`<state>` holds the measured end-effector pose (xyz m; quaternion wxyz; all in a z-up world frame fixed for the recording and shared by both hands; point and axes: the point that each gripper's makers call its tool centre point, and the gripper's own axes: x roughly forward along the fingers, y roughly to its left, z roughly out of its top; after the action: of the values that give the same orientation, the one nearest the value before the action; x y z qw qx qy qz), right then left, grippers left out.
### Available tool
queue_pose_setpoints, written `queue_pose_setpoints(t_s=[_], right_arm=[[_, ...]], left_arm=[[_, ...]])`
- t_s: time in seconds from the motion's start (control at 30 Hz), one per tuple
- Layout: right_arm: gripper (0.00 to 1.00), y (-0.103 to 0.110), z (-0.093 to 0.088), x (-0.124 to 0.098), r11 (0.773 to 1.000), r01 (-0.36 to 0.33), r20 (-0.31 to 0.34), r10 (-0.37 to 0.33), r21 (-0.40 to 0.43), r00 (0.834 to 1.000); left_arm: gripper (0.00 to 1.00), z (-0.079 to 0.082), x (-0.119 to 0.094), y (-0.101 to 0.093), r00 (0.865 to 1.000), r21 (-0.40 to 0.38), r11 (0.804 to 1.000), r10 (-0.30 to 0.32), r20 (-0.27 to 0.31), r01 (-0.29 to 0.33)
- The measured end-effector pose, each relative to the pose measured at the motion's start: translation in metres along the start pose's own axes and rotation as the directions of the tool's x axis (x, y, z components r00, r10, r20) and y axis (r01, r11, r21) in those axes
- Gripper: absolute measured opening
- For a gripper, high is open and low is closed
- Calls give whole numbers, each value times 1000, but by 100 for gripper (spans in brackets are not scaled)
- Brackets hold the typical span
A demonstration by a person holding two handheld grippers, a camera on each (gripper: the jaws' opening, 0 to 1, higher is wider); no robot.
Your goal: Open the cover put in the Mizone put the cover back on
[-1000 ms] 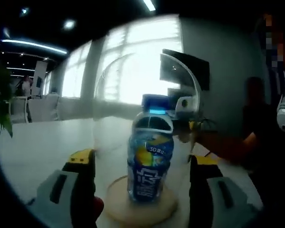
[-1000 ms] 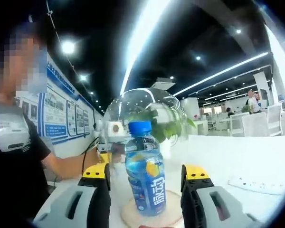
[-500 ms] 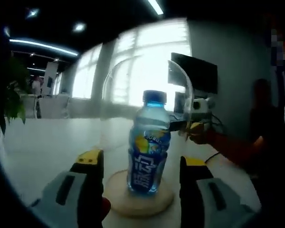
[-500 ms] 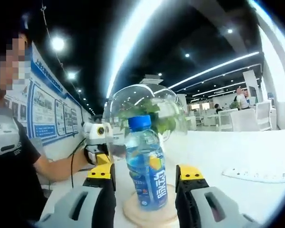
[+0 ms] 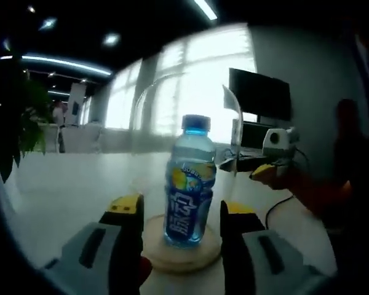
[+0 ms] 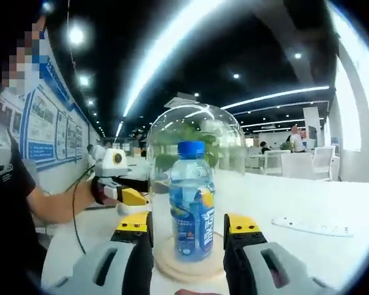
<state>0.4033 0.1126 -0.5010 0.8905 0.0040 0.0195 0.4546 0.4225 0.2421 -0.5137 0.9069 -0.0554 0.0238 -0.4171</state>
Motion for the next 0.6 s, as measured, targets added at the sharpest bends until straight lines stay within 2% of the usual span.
queue_pose_setpoints(t_s=[0.13, 0.3, 0.6], right_arm=[[33, -6, 3, -8, 998, 52, 30, -52, 26, 998], [29, -8, 0, -15, 994, 88, 36, -90, 62, 995], [26, -1, -22, -31, 987, 161, 11, -161, 11, 987]], left_arm=[[39, -5, -5, -3, 1000, 2, 1000, 19, -2, -19], [38, -8, -10, -4, 998, -8, 998, 61, 4, -60], [34, -11, -24, -11, 996, 23, 996, 90, 22, -91]])
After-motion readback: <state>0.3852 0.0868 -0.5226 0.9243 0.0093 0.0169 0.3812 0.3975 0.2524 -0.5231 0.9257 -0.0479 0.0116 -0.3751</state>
